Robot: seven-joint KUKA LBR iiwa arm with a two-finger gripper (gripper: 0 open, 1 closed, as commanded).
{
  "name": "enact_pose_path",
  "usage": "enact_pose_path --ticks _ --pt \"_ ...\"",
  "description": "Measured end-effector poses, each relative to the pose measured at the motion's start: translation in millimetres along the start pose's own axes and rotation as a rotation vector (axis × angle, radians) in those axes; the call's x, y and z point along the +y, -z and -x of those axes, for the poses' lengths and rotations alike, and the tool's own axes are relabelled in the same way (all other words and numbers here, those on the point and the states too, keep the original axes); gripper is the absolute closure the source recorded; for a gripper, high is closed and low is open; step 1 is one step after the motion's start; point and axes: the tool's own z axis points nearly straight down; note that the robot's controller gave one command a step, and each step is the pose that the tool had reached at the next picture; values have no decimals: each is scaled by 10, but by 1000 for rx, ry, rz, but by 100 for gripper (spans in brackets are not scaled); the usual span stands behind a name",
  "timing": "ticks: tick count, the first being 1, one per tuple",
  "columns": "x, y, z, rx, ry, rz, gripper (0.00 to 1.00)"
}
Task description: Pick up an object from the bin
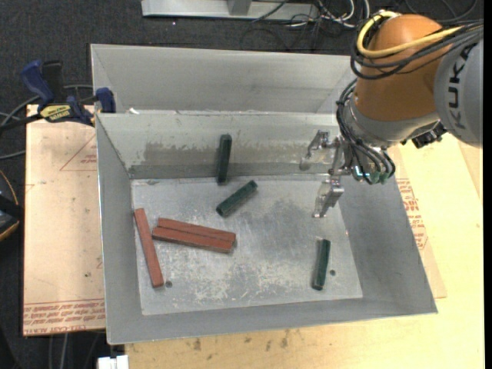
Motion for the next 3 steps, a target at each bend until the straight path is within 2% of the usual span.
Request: enact_pose_path --ticks 1,2,3 --pt "1 45 14 -8 1 0 0" --pt "490 -35 42 -8 -26 -2 0" --pt "545 -559 337 -16 41 2 0"
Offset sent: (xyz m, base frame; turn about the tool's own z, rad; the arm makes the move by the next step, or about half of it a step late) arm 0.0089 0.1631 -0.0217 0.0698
